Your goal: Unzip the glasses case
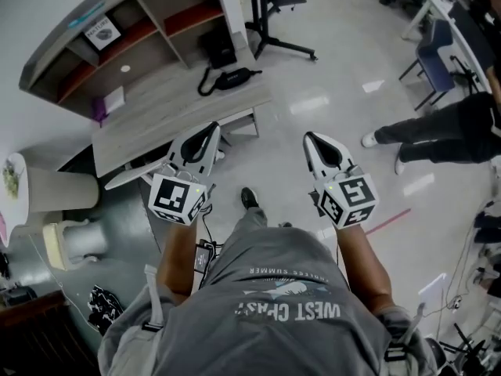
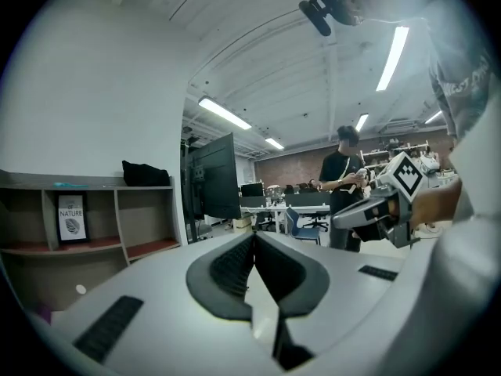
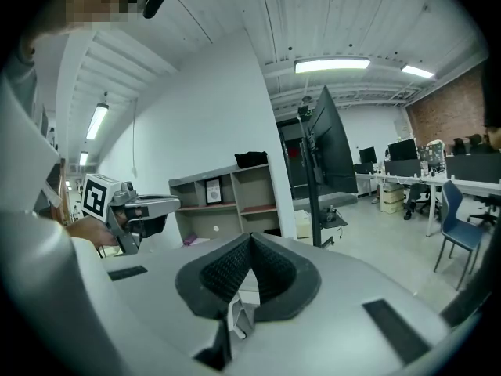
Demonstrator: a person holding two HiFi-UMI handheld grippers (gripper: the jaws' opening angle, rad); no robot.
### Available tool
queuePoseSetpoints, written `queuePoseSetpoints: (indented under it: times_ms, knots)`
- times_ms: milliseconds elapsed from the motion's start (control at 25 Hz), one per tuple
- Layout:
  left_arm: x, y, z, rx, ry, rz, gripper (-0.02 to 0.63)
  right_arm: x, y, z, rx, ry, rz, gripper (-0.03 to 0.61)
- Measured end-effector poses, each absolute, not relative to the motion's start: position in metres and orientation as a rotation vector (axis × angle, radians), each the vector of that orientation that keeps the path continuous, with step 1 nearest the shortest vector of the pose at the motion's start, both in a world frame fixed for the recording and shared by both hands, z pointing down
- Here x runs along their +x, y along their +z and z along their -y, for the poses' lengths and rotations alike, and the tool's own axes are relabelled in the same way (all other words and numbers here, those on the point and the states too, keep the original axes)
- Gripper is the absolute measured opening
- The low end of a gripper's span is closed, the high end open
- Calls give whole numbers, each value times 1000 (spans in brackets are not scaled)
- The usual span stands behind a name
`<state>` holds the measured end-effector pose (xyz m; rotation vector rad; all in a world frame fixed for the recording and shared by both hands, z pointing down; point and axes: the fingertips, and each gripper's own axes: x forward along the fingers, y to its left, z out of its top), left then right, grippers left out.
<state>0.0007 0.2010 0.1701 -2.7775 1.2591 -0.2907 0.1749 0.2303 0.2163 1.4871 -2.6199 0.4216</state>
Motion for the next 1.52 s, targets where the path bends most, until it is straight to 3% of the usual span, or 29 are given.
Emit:
queuePoseSetpoints:
  times_ms: [680, 1520]
  knots:
    - [-69, 179, -69, -2851, -252, -1141, 0, 106, 218, -118, 1596, 411, 2518, 12]
    - [-166, 199, -21, -2786, -246, -1419, 0, 30, 230, -34, 1361, 367, 2575, 12]
